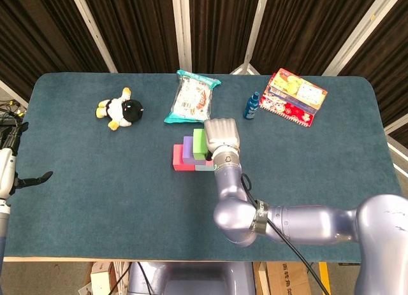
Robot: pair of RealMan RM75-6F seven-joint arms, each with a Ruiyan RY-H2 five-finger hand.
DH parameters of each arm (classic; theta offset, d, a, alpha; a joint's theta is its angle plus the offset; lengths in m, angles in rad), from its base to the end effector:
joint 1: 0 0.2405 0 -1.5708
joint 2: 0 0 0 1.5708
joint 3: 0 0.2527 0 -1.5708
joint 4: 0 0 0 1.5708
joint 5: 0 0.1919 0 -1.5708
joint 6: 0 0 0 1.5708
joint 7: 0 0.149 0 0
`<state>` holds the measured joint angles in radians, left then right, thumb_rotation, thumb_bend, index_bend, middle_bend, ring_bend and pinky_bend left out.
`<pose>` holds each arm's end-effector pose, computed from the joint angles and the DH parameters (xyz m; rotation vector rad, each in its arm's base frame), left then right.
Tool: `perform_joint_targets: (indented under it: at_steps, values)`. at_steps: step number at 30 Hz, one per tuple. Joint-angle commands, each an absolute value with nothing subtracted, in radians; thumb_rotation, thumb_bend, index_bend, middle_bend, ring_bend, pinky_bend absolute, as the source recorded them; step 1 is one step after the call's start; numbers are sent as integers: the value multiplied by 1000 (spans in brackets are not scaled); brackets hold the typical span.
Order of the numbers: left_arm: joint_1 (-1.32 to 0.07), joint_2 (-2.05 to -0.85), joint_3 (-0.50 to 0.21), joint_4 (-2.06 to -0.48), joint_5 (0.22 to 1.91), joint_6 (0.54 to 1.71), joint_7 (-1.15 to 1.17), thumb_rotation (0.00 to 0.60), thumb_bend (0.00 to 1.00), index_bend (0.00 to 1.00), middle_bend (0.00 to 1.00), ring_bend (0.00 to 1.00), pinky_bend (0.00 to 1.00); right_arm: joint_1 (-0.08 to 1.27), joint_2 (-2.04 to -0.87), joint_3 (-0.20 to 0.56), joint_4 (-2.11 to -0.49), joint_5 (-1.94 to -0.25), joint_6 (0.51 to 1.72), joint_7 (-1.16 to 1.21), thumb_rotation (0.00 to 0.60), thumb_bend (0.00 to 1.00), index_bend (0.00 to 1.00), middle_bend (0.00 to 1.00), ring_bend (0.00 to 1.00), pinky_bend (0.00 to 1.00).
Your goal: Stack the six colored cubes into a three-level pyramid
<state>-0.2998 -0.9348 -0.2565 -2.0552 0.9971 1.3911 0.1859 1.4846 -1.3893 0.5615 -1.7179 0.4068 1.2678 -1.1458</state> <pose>-0.2265 0.2559 0.2178 -1.1488 -1.0664 -0.9765 0.0535 -0.3917 0.0631 1.6720 -1.1391 0.5255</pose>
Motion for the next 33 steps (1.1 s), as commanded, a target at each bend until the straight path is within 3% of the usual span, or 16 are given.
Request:
perform_joint_targets:
  at_steps: [1, 21, 25, 30, 33]
  values:
    - [-300, -935, -256, -2055, 997, 1391, 186, 600, 136, 11, 89, 14, 38, 1484, -1392, 562, -1715, 403, 1268, -1148, 600, 263, 445, 528, 508, 441]
    - [-304, -941, -251, -2051, 993, 1389, 195, 600, 136, 11, 87, 14, 38, 1463, -1402, 565, -1701, 401, 1276, -1188, 600, 262, 427, 521, 496, 441]
    - [-304, -940, -251, -2052, 992, 1387, 197, 600, 137, 11, 85, 14, 38, 1459, -1403, 566, -1703, 409, 1273, -1201, 600, 262, 290, 449, 452, 441]
    - [-305, -940, -250, -2053, 989, 1386, 200, 600, 136, 11, 83, 14, 38, 1456, -1402, 572, -1708, 414, 1267, -1210, 600, 262, 45, 326, 367, 434]
    - [-305, -940, -251, -2053, 987, 1386, 199, 600, 137, 11, 83, 14, 38, 1454, -1401, 573, -1710, 403, 1266, -1209, 600, 262, 0, 268, 322, 426]
